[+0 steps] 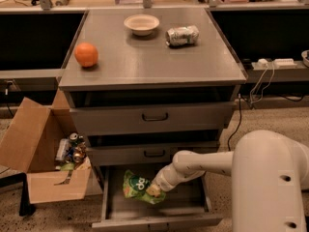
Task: Place green rice chip bag into bottom drawer
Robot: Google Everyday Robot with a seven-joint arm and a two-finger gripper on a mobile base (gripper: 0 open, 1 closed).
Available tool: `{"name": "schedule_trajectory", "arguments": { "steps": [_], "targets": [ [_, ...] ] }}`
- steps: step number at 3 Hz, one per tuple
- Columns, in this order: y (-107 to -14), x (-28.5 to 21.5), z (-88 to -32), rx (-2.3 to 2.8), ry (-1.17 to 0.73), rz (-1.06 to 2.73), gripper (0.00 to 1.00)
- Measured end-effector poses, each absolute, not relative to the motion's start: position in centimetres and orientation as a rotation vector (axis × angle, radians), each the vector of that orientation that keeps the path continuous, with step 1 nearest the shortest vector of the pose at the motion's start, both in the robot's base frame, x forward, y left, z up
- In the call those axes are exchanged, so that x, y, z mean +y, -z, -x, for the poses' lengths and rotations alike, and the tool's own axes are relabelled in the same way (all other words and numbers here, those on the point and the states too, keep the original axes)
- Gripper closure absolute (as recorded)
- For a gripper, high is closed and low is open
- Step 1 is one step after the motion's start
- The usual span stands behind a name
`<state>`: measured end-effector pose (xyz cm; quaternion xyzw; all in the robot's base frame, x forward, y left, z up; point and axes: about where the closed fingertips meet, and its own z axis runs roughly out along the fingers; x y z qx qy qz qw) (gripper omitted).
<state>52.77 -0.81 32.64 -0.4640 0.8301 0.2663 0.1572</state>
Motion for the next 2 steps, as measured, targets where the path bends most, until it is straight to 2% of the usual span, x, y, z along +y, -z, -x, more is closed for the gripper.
{"name": "schedule_trajectory", "arguments": {
  "steps": [2],
  "targets": [
    [-27.1,2.4,-55.0,2.433,-0.763,1.219,1.0]
  ]
}}
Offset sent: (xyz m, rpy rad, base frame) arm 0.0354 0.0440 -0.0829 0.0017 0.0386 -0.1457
